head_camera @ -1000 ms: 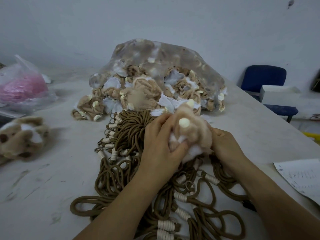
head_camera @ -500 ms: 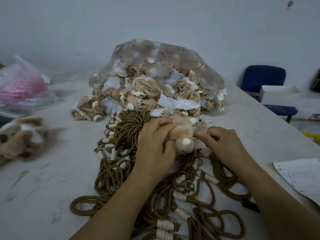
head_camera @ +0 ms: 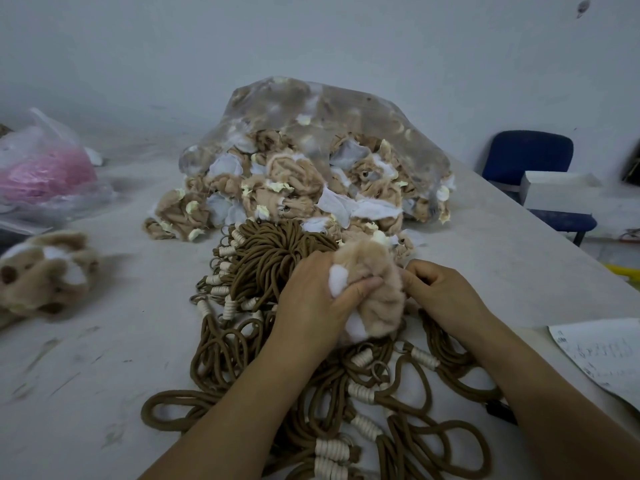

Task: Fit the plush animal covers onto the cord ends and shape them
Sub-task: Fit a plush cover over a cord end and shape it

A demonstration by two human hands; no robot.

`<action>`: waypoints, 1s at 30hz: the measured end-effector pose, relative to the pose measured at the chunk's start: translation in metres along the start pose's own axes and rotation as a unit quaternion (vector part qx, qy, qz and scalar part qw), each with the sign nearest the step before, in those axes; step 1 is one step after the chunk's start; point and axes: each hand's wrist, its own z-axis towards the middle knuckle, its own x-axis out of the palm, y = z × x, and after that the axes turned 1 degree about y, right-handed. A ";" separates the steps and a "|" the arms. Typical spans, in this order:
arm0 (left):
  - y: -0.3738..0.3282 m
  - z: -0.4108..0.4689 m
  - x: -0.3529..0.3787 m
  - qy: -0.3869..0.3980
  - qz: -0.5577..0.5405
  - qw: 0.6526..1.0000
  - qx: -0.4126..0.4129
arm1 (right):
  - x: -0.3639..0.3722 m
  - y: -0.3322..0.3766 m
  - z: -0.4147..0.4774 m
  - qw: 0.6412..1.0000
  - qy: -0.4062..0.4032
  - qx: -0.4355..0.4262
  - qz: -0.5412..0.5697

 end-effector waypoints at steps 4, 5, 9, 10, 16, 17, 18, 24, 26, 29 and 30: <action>0.001 0.002 -0.002 -0.018 0.003 1.000 0.013 | -0.006 -0.002 0.001 0.999 -0.027 -0.008 -0.030; 0.001 0.002 -0.002 -0.018 0.001 1.000 0.013 | -0.008 -0.001 0.001 0.999 -0.036 -0.007 -0.035; -0.002 0.000 -0.004 0.000 0.002 1.000 0.031 | -0.010 0.000 0.001 0.998 -0.042 -0.031 -0.042; -0.003 -0.001 -0.004 0.000 0.000 0.999 0.042 | -0.009 0.001 0.001 0.997 -0.039 -0.041 -0.049; -0.003 -0.001 -0.004 -0.015 0.013 0.999 0.049 | -0.012 0.002 0.003 0.994 -0.044 -0.074 -0.064; -0.003 -0.001 -0.005 -0.014 0.020 0.999 0.046 | -0.013 0.002 0.003 0.994 -0.046 -0.078 -0.067; -0.004 0.000 -0.004 -0.012 0.026 0.999 0.043 | -0.013 0.002 0.002 0.993 -0.046 -0.083 -0.072; -0.006 -0.004 -0.003 0.007 0.008 0.999 0.033 | -0.011 0.007 0.001 0.991 -0.020 -0.101 -0.089; -0.007 -0.005 -0.002 0.017 -0.031 0.999 0.026 | -0.005 0.009 -0.001 0.996 -0.004 -0.071 -0.045; -0.008 -0.008 0.001 0.027 -0.100 0.995 0.003 | 0.003 0.012 -0.004 0.999 0.024 -0.017 0.021; -0.008 -0.008 0.003 0.029 -0.113 0.993 0.000 | 0.005 0.014 -0.005 0.999 0.029 -0.008 0.035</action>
